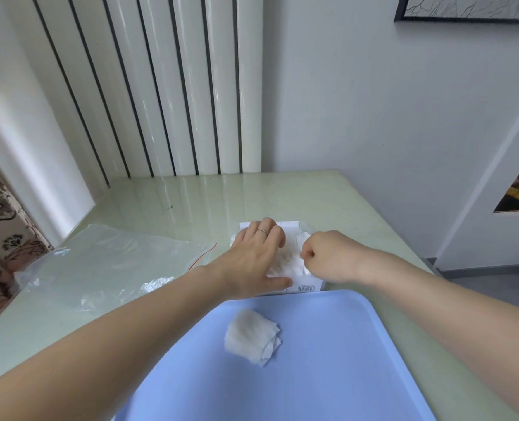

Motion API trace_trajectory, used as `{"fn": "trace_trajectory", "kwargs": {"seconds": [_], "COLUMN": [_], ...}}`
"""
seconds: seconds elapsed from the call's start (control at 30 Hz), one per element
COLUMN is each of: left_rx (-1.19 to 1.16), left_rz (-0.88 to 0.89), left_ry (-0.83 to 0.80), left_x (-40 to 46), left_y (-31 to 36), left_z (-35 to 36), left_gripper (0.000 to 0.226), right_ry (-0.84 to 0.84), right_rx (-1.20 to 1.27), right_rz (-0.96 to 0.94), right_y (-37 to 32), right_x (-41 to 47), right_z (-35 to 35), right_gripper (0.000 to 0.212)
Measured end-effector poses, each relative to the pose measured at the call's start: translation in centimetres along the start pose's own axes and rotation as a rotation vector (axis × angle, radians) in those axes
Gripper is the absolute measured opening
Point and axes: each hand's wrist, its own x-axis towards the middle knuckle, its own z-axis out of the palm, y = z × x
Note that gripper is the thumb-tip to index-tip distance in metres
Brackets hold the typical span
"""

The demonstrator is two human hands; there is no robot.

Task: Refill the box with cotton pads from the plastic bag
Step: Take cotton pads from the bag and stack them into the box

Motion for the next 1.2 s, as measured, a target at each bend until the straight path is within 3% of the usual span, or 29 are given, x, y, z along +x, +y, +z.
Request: {"fn": "trace_trajectory", "kwargs": {"seconds": [0.07,0.13,0.23,0.37,0.5,0.67,0.77,0.83,0.93,1.07,1.2], "left_rx": [0.092,0.108,0.162,0.109,0.221,0.089,-0.002,-0.035,-0.061,-0.023,-0.172], "left_rz": [0.168,0.253,0.205,0.103,0.112,0.013,-0.055,-0.063,-0.033,0.038,-0.056], "left_ry": [-0.002,-0.19,-0.479,-0.514,-0.461,-0.299,-0.19,-0.135,-0.013,0.104,0.041], "left_x": [-2.0,-4.3,-7.3,-8.0,-7.8,-7.6,-7.4,-7.1,-5.8,-3.1,0.3], "left_y": [0.8,1.2,1.4,1.6,2.2,2.3,2.4,2.8,3.6,4.5,3.6], "left_z": [-2.0,-3.2,-2.7,-1.4,-1.1,-1.4,-1.3,-1.2,-1.6,-3.1,-3.9], "left_gripper": [0.043,0.038,0.055,0.05,0.038,0.033,0.033,0.031,0.038,0.051,0.067], "right_ry": [0.111,0.281,0.42,0.117,-0.191,-0.336,-0.386,-0.329,-0.143,0.027,0.286], "right_rx": [-0.126,-0.218,-0.04,0.245,0.23,0.839,1.159,1.322,1.348,1.213,0.996], "right_rz": [-0.036,-0.094,-0.171,-0.103,0.033,0.177,0.152,0.108,0.092,0.077,0.142], "right_y": [-0.3,-0.7,-1.5,-2.6,-2.3,-1.4,-0.8,-0.9,-1.0,-0.2,2.4], "right_x": [-1.4,-2.7,-4.6,-6.0,-6.4,-6.3,-6.0,-5.9,-5.7,-5.5,-4.0], "right_z": [0.3,1.0,1.9,3.4,4.8,5.5,5.6,5.7,5.3,2.5,-1.6], "right_gripper": [0.021,0.024,0.021,0.008,0.033,0.031,0.034,0.028,0.025,0.012,0.029]}}
